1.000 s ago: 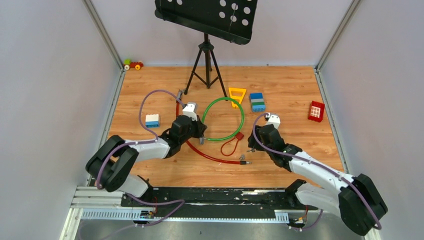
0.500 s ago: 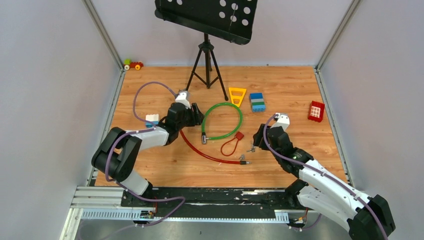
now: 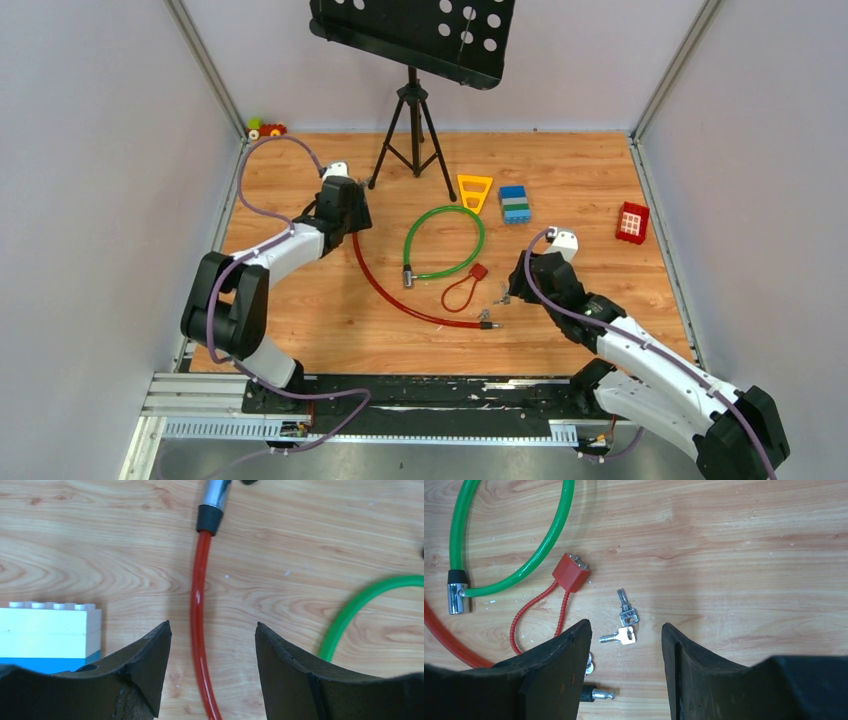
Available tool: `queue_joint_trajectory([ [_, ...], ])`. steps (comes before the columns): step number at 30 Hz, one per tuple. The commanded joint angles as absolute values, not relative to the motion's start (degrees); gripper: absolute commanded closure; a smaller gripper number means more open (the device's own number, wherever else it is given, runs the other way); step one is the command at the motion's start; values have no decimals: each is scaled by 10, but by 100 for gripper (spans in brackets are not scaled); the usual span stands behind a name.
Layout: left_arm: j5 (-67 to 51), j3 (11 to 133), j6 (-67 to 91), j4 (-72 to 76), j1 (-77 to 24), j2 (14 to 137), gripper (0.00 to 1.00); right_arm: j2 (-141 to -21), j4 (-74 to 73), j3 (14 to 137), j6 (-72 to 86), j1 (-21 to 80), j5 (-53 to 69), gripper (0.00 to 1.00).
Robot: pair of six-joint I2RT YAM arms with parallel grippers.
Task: Lock with the key
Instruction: Pick up the lock from the center of the board.
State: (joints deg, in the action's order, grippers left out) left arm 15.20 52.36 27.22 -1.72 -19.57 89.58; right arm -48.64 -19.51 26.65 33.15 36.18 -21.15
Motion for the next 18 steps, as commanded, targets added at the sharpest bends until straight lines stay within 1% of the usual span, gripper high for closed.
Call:
queue_joint_trajectory([
  [1, 162, 568, 238, -39, -184, 942, 32, -477, -207, 298, 323, 359, -220, 46],
  [3, 163, 587, 235, -53, -184, 972, 34, -470, -211, 297, 321, 359, -221, 46],
  [5, 167, 602, 231, -62, -184, 991, 38, -464, -212, 296, 320, 359, -220, 46],
  [9, 169, 629, 226, -80, -184, 1026, 41, -455, -219, 295, 318, 359, -219, 46],
  [13, 198, 652, 236, -126, -183, 1050, 49, -442, -232, 300, 311, 359, -225, 46],
  [14, 203, 652, 239, -132, -182, 1054, 51, -438, -233, 300, 310, 359, -227, 46],
  [16, 214, 652, 245, -143, -183, 1057, 61, -433, -238, 303, 306, 359, -229, 46],
  [18, 218, 648, 252, -149, -182, 1058, 76, -428, -243, 308, 301, 359, -231, 46],
])
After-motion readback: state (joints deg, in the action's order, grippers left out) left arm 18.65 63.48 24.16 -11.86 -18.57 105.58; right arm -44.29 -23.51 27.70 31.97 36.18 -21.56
